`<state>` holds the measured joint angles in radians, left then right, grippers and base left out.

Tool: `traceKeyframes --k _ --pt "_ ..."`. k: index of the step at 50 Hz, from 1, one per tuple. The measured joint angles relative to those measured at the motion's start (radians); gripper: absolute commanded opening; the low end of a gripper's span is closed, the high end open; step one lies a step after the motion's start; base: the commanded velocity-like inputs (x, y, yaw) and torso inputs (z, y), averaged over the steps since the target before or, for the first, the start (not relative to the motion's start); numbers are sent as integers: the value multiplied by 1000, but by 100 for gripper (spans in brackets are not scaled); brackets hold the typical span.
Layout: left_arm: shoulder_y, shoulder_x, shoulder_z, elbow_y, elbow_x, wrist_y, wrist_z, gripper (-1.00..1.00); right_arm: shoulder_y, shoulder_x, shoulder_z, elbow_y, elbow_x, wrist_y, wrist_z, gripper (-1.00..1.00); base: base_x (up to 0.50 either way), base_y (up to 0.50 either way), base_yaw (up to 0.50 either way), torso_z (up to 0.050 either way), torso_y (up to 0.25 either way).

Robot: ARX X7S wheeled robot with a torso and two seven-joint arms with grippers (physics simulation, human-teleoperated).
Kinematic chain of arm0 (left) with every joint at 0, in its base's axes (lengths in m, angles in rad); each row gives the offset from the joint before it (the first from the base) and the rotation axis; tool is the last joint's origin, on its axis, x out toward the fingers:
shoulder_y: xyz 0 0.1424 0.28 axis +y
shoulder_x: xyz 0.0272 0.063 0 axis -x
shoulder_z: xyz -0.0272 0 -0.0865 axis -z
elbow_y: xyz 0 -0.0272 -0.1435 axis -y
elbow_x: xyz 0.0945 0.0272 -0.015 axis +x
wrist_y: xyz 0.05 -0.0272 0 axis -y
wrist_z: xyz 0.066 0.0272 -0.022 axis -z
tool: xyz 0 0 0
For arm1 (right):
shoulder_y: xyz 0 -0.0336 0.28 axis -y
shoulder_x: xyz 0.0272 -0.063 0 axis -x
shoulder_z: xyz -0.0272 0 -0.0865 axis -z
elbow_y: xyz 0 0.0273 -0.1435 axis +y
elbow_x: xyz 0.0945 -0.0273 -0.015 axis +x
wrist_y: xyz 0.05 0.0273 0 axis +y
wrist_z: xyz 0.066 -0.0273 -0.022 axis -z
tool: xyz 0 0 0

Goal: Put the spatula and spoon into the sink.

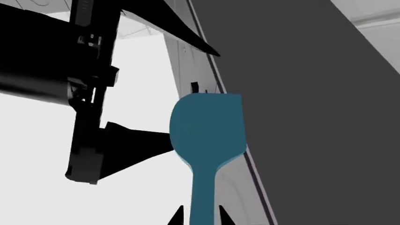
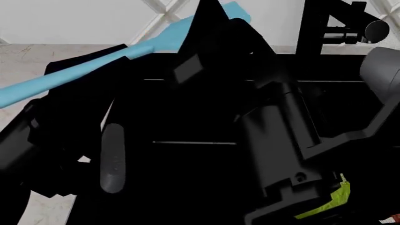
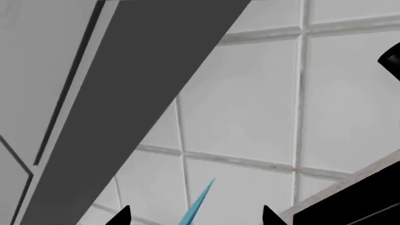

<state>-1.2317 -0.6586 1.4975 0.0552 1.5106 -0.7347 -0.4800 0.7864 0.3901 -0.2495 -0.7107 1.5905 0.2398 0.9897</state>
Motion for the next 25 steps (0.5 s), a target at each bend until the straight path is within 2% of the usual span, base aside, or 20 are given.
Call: traceKeyframes --k 25 --pt "19 26 1 -12 4 -2 -9 -100 9 -51 -40 51 25 -9 -14 100 0 0 0 0 0"
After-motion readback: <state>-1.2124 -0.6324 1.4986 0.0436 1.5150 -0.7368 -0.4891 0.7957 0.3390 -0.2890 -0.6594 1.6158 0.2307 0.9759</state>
